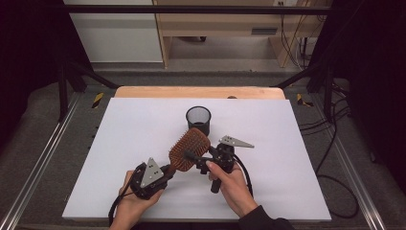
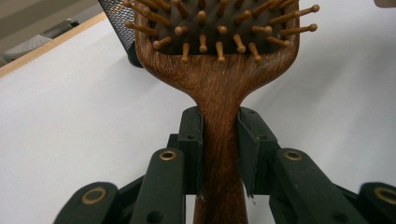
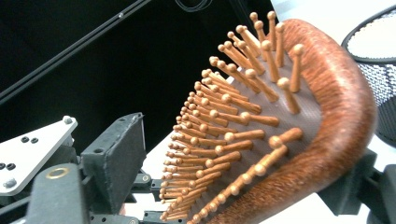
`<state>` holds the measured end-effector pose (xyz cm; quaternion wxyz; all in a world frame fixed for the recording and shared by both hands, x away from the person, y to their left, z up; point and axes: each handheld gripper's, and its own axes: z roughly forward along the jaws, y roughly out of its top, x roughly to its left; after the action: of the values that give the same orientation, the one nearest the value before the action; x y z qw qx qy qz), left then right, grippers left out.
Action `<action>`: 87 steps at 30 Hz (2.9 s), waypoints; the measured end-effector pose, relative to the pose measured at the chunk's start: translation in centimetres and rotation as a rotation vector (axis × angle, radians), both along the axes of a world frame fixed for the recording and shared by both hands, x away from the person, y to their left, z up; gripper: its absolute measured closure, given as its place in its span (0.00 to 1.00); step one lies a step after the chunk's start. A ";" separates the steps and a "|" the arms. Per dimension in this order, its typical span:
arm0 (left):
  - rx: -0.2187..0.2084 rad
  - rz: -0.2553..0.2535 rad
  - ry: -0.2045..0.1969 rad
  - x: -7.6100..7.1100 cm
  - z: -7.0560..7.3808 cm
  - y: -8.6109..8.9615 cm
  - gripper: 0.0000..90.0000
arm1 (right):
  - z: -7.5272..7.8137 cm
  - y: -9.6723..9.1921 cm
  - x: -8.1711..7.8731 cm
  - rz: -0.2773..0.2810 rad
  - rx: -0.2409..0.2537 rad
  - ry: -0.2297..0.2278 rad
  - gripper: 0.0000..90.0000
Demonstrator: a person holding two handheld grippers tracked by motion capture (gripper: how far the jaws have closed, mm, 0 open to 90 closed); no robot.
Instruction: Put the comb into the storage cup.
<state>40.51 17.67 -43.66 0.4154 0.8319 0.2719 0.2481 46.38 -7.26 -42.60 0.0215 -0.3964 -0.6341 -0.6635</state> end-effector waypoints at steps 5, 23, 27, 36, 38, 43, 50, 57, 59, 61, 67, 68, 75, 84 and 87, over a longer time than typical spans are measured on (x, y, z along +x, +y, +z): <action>0.002 -0.002 -0.007 -0.1 0.0 0.2 0.81 | 0.5 0.0 0.3 0.001 0.014 0.012 0.24; -0.044 -0.007 0.009 0.7 0.0 1.7 0.81 | 1.5 1.2 0.8 -0.021 0.028 0.044 0.37; -0.038 -0.002 -0.003 0.9 0.1 2.2 0.81 | 1.8 1.8 1.1 -0.020 0.011 0.042 0.38; -0.054 -0.002 -0.028 1.1 0.6 2.9 0.81 | 2.7 2.9 1.6 -0.035 -0.010 0.043 0.40; -0.064 0.005 -0.031 1.1 0.6 3.0 0.81 | 3.0 3.3 1.7 -0.039 -0.019 0.042 0.41; -0.103 0.010 -0.031 1.3 0.7 3.5 0.81 | 3.6 4.1 1.8 -0.039 -0.016 0.037 0.44; -0.116 0.014 -0.025 1.5 0.5 3.9 0.81 | 3.7 4.8 1.9 -0.024 -0.017 0.049 0.50; -0.145 -0.012 -0.020 1.7 0.1 4.2 0.81 | 4.1 5.0 1.3 -0.022 -0.014 0.039 0.57; -0.151 -0.017 -0.022 1.8 0.1 4.1 0.81 | 4.2 5.0 1.2 -0.027 -0.018 0.035 0.57; -0.156 -0.022 -0.018 1.8 0.0 4.0 0.81 | 4.3 4.9 1.1 -0.031 -0.019 0.030 0.58; -0.191 -0.057 0.007 2.1 -0.4 3.8 0.78 | 4.3 4.0 1.2 -0.046 -0.025 0.050 0.59; -0.187 -0.061 0.011 2.2 -0.4 3.9 0.75 | 4.3 3.8 1.3 -0.055 -0.029 0.049 0.59; -0.256 -0.078 -0.023 2.5 0.2 5.9 0.42 | 4.8 1.3 1.7 -0.123 -0.060 0.023 0.58; -0.242 -0.068 -0.100 2.3 0.9 9.6 0.06 | 5.1 -2.8 1.9 -0.176 -0.013 0.015 0.58; -0.283 -0.016 -0.091 2.5 0.9 10.5 0.05 | 5.0 -3.8 2.1 -0.195 -0.019 0.017 0.58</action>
<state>43.06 28.17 -42.76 0.5423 0.7550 0.2786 0.2413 48.53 -11.11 -37.61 -0.0416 -0.4621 -0.5987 -0.6529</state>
